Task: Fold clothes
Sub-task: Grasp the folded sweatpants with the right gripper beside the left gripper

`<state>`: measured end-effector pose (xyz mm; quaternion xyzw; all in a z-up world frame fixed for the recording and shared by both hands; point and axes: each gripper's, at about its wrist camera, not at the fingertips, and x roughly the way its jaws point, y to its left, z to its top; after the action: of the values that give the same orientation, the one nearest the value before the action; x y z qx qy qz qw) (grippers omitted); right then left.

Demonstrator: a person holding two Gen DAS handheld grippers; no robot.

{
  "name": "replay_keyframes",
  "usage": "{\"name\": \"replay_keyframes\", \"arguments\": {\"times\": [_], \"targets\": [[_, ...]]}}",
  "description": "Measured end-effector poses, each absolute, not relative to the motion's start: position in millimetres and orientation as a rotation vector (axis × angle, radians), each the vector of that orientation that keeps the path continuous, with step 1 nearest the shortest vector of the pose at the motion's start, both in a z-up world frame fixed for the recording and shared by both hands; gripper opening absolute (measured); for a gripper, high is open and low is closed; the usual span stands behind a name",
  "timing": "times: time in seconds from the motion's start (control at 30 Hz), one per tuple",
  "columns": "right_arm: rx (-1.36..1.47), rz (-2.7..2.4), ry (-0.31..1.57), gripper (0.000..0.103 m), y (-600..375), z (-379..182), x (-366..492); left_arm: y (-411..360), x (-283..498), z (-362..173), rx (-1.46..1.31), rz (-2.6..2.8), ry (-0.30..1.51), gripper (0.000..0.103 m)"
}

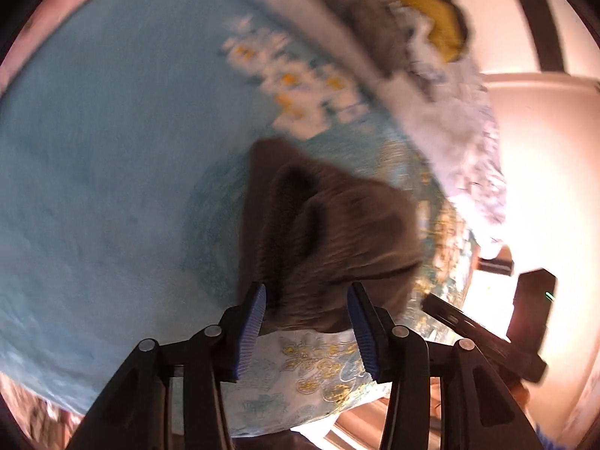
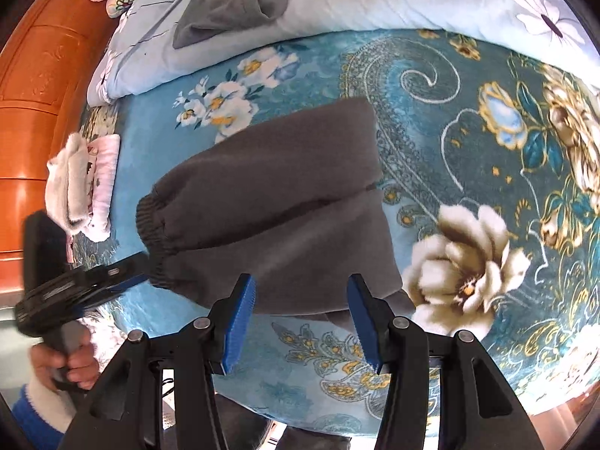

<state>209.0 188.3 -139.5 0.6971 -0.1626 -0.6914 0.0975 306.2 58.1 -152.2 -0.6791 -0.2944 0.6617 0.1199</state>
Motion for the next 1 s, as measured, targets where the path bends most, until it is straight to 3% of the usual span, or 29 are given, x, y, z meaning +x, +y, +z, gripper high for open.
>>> {"name": "replay_keyframes", "arguments": {"times": [0.17, 0.3, 0.7, 1.0], "targets": [[2.025, -2.072, -0.461, 0.052, 186.9, -137.0, 189.9, 98.3, 281.2, -120.4, -1.808, 1.865, -0.723, 0.049], [1.991, -2.082, -0.45, 0.052, 181.3, -138.2, 172.8, 131.1, 257.9, -158.4, -1.894, 1.835, -0.631, 0.047], [2.15, -1.985, -0.478, 0.052, 187.4, -192.7, 215.1, 102.2, 263.2, -229.6, -2.03, 1.868, -0.936, 0.045], [2.179, -1.935, -0.441, 0.053, 188.6, -210.2, 216.1, 109.5, 256.2, -233.9, -2.087, 1.81, -0.892, 0.045]]}}
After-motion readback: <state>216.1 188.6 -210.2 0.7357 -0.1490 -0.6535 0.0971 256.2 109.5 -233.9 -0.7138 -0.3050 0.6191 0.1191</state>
